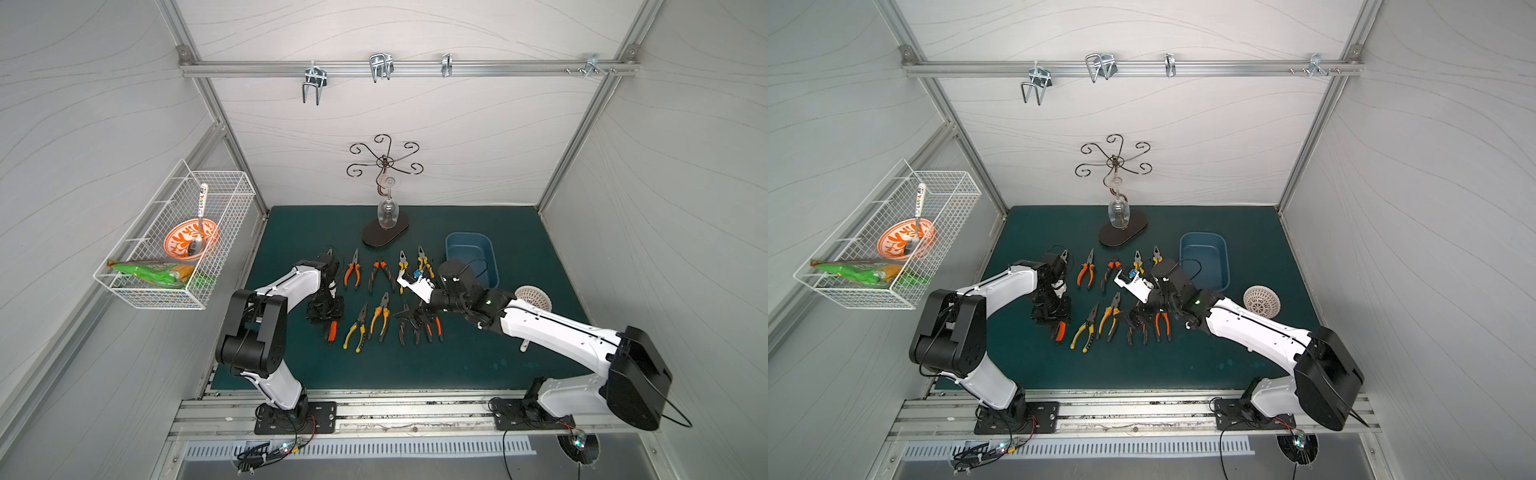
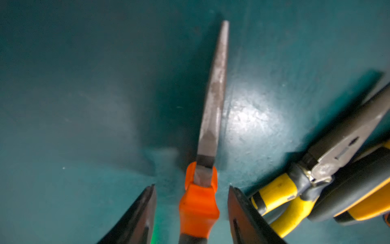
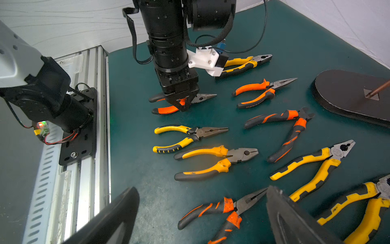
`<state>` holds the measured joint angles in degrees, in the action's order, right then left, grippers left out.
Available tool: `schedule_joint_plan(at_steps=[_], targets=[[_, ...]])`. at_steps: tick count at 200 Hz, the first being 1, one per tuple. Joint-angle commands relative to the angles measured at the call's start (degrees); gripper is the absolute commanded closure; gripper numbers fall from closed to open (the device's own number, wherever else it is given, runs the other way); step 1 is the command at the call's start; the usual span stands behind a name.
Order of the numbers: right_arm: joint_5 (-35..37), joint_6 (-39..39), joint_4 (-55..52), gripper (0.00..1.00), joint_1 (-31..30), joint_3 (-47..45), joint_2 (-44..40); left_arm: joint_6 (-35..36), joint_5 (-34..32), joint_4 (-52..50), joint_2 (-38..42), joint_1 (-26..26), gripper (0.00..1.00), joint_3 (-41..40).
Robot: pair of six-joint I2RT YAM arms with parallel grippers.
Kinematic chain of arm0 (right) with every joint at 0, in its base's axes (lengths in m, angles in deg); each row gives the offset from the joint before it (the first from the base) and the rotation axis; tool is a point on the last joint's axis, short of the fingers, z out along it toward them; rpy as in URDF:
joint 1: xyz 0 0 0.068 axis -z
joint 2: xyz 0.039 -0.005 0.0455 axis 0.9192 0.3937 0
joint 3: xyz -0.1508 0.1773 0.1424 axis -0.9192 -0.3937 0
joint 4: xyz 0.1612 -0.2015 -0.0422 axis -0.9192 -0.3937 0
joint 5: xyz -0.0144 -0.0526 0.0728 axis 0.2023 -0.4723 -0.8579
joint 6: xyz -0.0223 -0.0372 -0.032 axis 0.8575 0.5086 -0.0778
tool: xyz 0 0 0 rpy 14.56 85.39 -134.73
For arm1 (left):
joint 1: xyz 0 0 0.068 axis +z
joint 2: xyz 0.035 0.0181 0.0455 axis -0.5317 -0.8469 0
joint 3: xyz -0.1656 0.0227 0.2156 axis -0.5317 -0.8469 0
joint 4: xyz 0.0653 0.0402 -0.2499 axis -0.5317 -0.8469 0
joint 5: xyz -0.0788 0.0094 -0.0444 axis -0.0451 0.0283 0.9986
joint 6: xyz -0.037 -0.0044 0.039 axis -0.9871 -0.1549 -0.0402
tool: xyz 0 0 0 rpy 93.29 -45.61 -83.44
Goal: Take the pliers out of the storage box
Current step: Place the pliers at the center of the board.
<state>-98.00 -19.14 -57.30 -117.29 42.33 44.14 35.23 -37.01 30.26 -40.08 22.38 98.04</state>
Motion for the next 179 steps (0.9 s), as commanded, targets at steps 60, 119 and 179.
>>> schedule_joint_plan(at_steps=[60, 119, 179], targets=[[0.7, -0.5, 0.9, 0.01, 0.8, -0.5, -0.9, -2.2, -6.9, -2.4, 2.6, 0.6, 0.38, 1.8], [0.2, -0.5, 1.0, 0.01, 1.0, -0.5, -0.5, -2.9, -8.0, -2.8, 2.4, 0.7, 0.5, 1.9], [2.3, -4.3, 4.0, 0.01, 3.0, -2.1, -2.2, -3.4, -7.2, 0.6, 7.8, 0.3, 0.37, 2.0]])
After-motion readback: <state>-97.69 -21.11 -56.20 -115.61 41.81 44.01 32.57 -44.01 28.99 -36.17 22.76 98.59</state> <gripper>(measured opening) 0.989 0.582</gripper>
